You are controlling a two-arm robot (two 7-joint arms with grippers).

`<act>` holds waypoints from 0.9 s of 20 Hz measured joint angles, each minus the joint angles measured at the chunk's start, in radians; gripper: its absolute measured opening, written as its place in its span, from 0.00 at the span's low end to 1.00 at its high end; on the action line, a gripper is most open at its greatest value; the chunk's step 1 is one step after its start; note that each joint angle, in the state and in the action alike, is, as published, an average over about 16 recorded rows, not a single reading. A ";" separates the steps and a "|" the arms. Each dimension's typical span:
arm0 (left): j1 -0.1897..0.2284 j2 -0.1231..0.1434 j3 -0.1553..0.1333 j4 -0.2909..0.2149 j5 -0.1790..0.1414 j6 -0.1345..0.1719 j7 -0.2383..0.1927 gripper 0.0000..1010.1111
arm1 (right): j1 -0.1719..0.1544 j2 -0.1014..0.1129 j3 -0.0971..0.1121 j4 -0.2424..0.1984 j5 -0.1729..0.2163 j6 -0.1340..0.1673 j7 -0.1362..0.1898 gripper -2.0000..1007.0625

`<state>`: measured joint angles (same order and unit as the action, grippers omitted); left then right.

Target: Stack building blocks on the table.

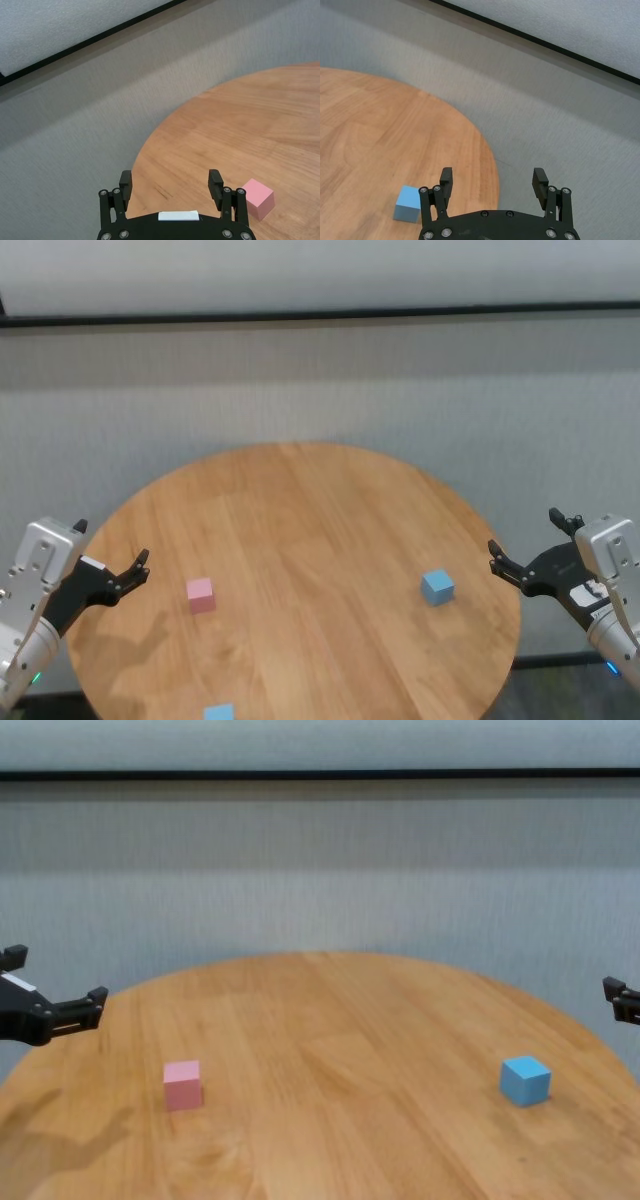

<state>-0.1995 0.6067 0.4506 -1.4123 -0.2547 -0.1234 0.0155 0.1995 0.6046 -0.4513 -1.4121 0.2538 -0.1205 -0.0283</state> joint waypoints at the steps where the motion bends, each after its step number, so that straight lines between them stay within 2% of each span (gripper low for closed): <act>1: 0.000 0.001 -0.001 0.000 -0.002 -0.002 -0.007 0.99 | 0.000 0.000 0.000 0.000 0.000 0.000 0.000 1.00; 4: 0.000 0.008 -0.003 -0.001 -0.011 -0.008 -0.038 0.99 | 0.000 0.000 0.000 0.000 0.000 0.000 0.000 1.00; 9: 0.008 0.030 -0.012 -0.009 -0.045 -0.023 -0.121 0.99 | 0.000 0.000 0.000 0.000 0.000 0.000 0.000 1.00; 18: 0.069 0.108 -0.038 -0.071 -0.126 -0.066 -0.302 0.99 | 0.000 0.000 0.000 0.000 0.000 0.000 0.000 1.00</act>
<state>-0.1301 0.7143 0.4125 -1.4830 -0.3803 -0.1898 -0.2861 0.1995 0.6046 -0.4513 -1.4120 0.2538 -0.1205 -0.0283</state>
